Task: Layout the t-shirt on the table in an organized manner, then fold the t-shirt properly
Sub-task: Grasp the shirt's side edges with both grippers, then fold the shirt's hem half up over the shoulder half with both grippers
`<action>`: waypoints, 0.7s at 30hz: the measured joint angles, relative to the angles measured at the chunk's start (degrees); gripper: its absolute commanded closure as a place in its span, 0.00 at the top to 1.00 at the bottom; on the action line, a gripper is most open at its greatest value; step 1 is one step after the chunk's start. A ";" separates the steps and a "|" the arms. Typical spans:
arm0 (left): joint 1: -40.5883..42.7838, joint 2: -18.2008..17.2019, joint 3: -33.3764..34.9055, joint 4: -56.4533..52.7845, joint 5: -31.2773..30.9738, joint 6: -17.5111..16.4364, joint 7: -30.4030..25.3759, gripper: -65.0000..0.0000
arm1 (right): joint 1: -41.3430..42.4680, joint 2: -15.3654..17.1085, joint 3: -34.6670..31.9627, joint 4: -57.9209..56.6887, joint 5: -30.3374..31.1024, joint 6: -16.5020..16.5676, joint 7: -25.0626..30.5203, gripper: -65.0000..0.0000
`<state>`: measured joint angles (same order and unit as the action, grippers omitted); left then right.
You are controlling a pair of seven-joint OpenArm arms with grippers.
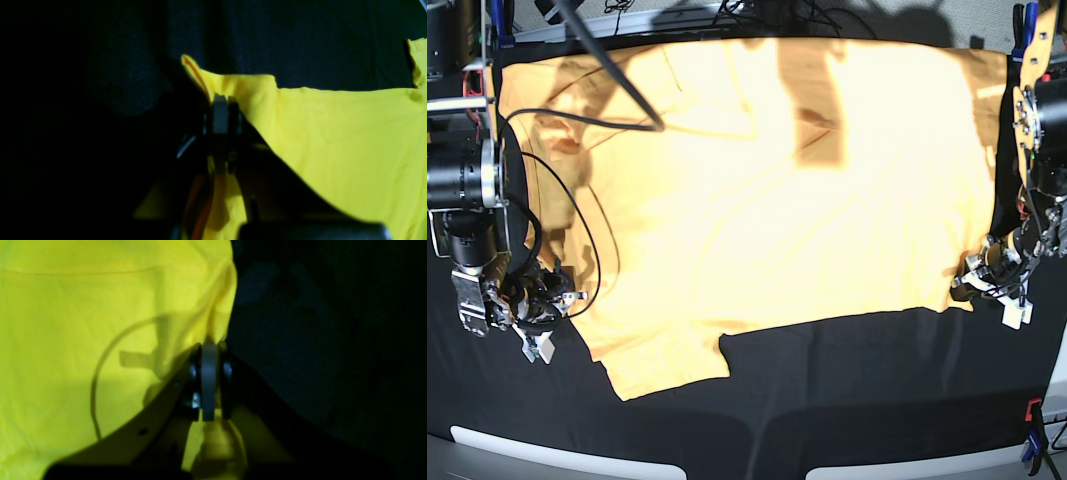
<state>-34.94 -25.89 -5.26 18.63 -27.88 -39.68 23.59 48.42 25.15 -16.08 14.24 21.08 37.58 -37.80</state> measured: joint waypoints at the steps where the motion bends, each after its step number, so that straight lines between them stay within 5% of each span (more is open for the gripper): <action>1: 0.00 0.00 0.00 0.00 0.00 0.00 0.00 0.00 | 0.00 0.09 0.00 0.00 0.00 0.00 0.00 0.00; 8: 0.26 0.02 0.00 0.68 -3.41 0.04 0.42 0.00 | -0.63 1.40 -0.02 1.16 -0.15 1.66 0.50 0.00; 14: 4.04 0.33 -1.20 10.21 -2.51 0.48 2.03 0.00 | -9.01 6.45 0.00 16.24 2.16 1.99 0.90 0.00; 18: 9.29 0.94 -5.33 21.11 -2.56 6.25 1.92 0.00 | -16.83 9.14 1.66 27.65 3.37 2.03 0.63 0.00; 21: 13.22 0.63 -8.81 28.33 -2.93 6.29 1.92 0.00 | -21.97 9.81 5.31 35.47 3.37 2.21 0.35 0.00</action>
<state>-21.71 -25.26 -14.06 46.96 -30.81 -33.39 25.52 26.46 34.96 -10.76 49.71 24.45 39.79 -37.45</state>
